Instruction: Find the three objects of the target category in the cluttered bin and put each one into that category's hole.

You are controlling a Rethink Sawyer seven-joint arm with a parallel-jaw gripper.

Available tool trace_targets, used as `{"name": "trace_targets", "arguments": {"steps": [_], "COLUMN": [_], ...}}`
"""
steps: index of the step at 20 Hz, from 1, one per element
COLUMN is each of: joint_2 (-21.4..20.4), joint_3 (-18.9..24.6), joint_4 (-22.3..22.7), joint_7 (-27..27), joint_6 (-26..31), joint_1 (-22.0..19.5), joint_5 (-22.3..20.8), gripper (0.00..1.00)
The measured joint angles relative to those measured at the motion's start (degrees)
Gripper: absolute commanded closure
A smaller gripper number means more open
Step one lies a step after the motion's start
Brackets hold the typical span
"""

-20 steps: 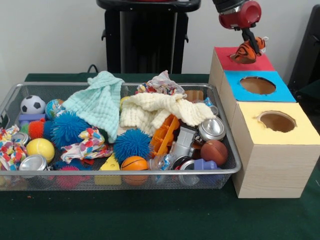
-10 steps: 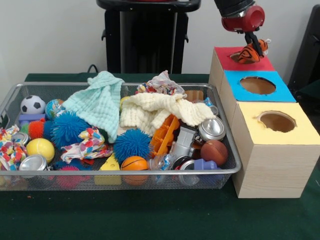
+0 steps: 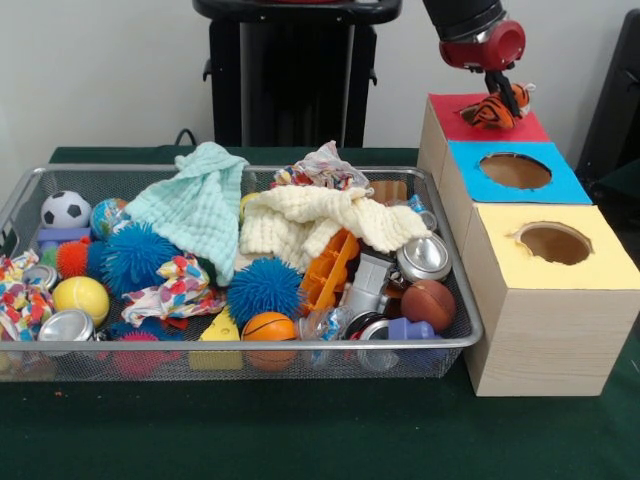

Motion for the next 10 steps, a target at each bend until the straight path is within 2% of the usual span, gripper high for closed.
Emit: {"name": "trace_targets", "arguments": {"steps": [10], "joint_2": [-0.06], "joint_3": [-0.02], "joint_4": [0.65], "joint_7": [0.00], "joint_6": [0.00], "joint_1": [-0.04], "joint_5": [-3.25], "gripper": [1.00]}}
